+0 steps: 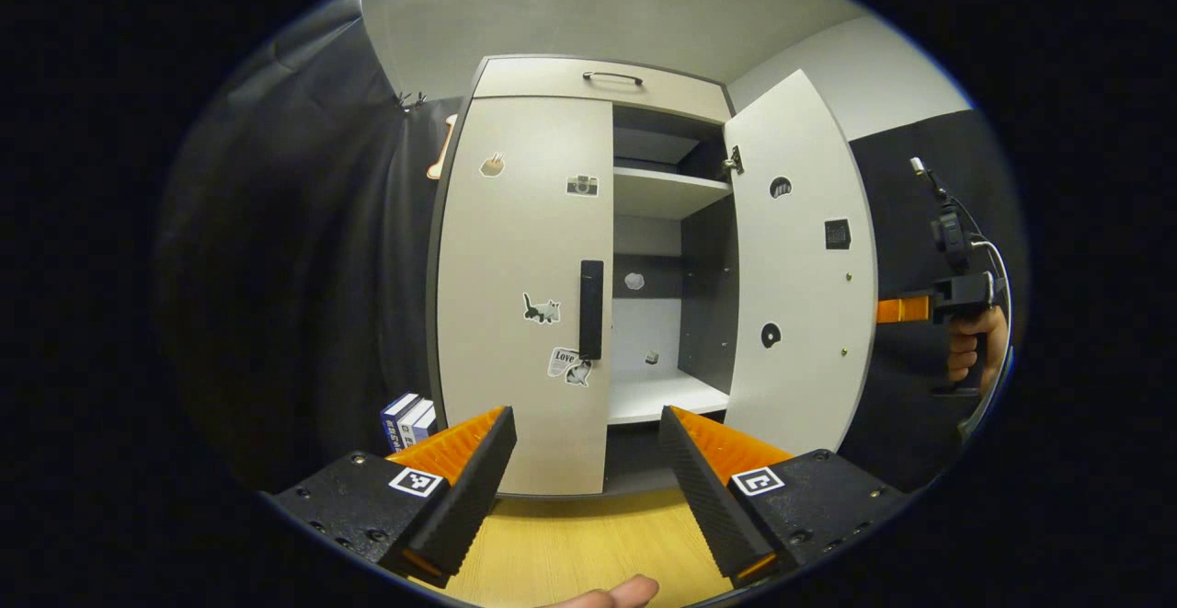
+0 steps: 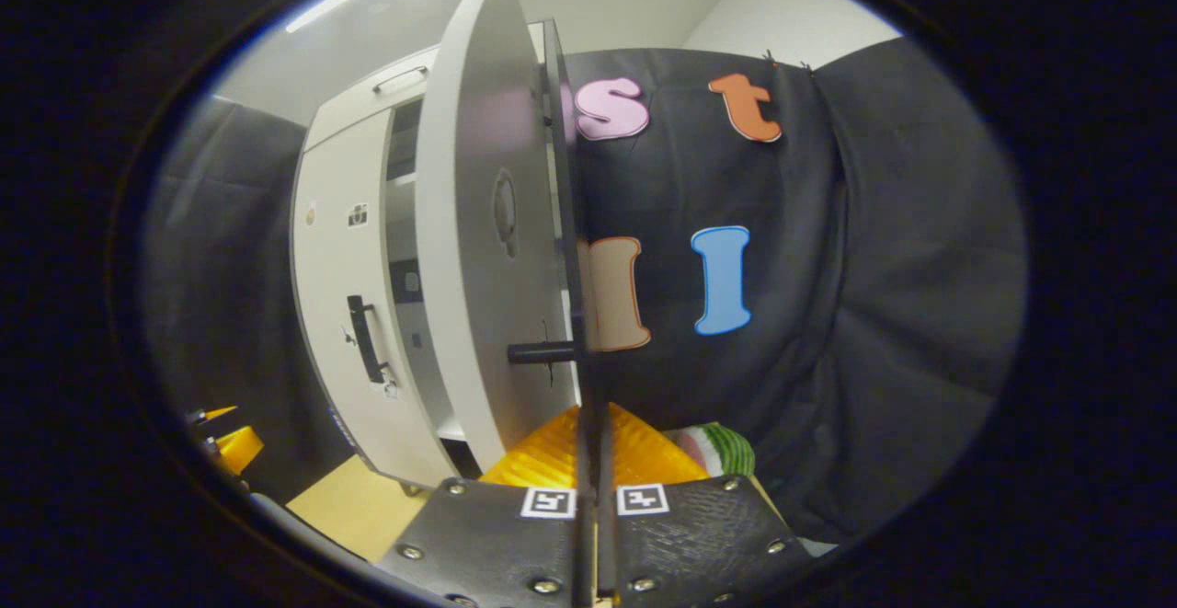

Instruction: Open the right door of the double-door shoe cabinet with the right hand, and open the left door with the left hand.

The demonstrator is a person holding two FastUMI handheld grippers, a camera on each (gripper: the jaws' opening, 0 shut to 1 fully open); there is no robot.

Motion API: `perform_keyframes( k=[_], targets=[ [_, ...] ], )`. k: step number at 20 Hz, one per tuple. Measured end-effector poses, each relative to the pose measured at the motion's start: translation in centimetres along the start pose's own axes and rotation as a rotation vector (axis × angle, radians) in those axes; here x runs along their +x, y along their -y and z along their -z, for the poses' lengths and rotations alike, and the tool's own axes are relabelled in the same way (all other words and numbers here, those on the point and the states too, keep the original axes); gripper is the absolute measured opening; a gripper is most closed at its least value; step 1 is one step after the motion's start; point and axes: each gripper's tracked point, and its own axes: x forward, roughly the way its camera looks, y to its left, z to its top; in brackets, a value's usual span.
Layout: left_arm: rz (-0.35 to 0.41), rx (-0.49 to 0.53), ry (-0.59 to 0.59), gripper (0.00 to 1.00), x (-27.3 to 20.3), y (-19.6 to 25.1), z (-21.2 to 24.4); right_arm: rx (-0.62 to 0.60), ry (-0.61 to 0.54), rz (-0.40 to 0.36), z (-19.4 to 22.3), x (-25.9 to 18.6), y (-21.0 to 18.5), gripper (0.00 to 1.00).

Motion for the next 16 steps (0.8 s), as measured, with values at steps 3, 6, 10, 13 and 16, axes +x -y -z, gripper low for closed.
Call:
perform_keyframes(
  k=[3,6,10,13,16],
  targets=[
    [-0.011,0.002,0.000,0.98,1.3,0.0,0.1,0.009,0.001,-0.061,0.6,-0.6,0.2,0.05],
    [-0.021,-0.015,-0.011,0.98,3.0,0.1,0.5,0.018,0.009,-0.076,0.9,-1.4,0.2,0.04],
    [-0.037,0.015,-0.017,0.98,5.5,-0.2,0.3,-0.023,0.063,-0.035,0.1,-2.9,0.6,0.05],
    [-0.037,0.042,0.017,0.98,7.7,-0.4,-0.8,-0.017,0.113,-0.008,-0.6,-4.0,0.8,0.38],
    [-0.067,0.043,0.060,0.98,10.3,-1.2,-1.9,-0.036,0.173,0.024,-1.4,-5.5,1.0,0.86]
  ],
)
